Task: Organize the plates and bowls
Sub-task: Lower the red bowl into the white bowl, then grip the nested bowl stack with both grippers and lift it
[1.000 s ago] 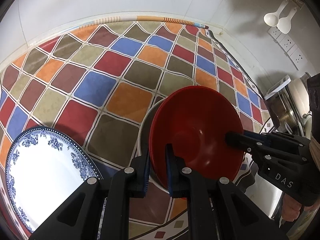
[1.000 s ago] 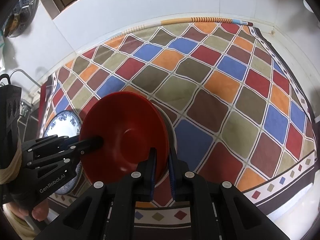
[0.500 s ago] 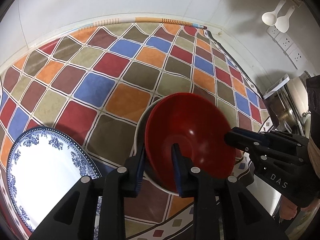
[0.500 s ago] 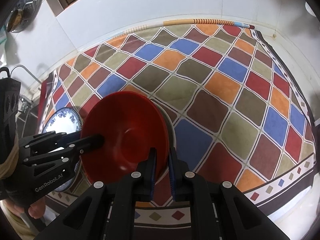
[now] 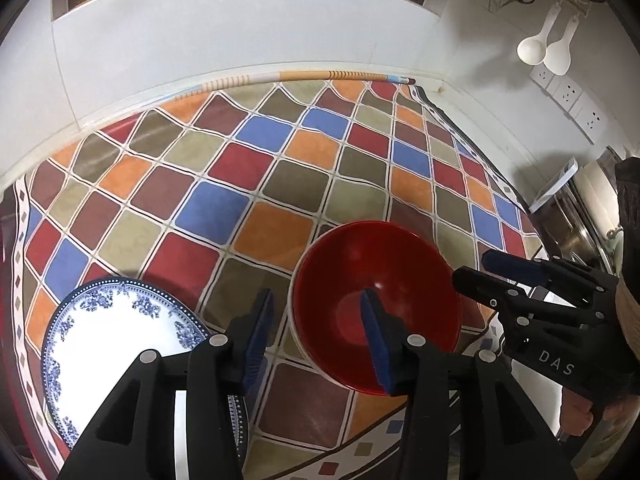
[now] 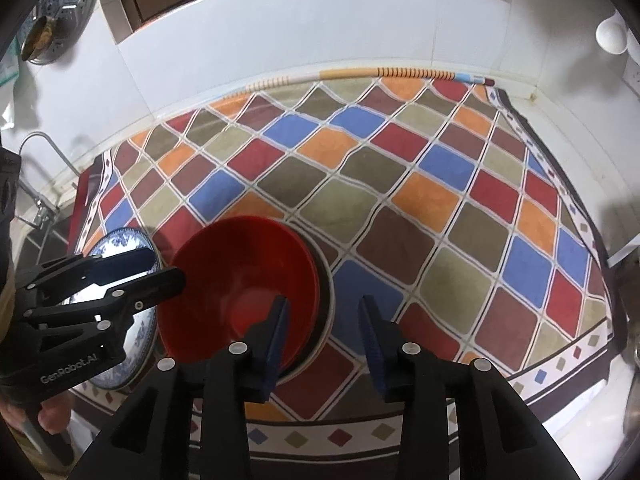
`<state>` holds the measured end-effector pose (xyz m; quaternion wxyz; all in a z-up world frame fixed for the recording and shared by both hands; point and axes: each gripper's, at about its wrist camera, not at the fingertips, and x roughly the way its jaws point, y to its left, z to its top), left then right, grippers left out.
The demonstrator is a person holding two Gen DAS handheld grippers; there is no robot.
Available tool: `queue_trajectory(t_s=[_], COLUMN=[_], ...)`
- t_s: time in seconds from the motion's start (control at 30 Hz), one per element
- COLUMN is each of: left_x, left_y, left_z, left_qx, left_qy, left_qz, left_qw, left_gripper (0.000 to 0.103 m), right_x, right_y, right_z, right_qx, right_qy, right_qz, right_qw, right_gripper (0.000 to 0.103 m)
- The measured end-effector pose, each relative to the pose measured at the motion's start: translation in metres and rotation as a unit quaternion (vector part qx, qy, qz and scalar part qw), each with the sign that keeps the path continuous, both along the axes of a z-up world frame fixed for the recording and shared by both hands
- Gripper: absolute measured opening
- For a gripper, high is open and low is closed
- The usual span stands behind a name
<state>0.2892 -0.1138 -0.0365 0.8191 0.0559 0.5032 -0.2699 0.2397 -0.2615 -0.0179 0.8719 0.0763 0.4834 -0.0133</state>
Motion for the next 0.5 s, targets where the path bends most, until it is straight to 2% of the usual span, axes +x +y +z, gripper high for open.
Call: queue_trajectory(t_s=[0.1,0.23,0.5], left_x=[0.002,0.005,0.01], left_y=[0.001,0.003,0.002], left_z=[-0.002,-0.01,-0.033], left_qx=[0.006,0.014,0.008], left_qy=[0.0,0.011,0.066], left_qz=[0.006,0.014,0.023], left_qw=[1.0,0.9997,0.9975], left_gripper=[0.046,0.047,0.046], right_x=[0.0,0.002,0.012], right_y=[-0.002,-0.004,-0.008], right_z=[0.001,-0.003,-0.022], right_qx=[0.0,0.004,0.032], right_qy=[-0.004,-0.001,0.023], right_qz=[-0.01,-0.018,-0.023], right_qw=[1.0,1.0,0.999], right_gripper=[0.044,0.044,0.044])
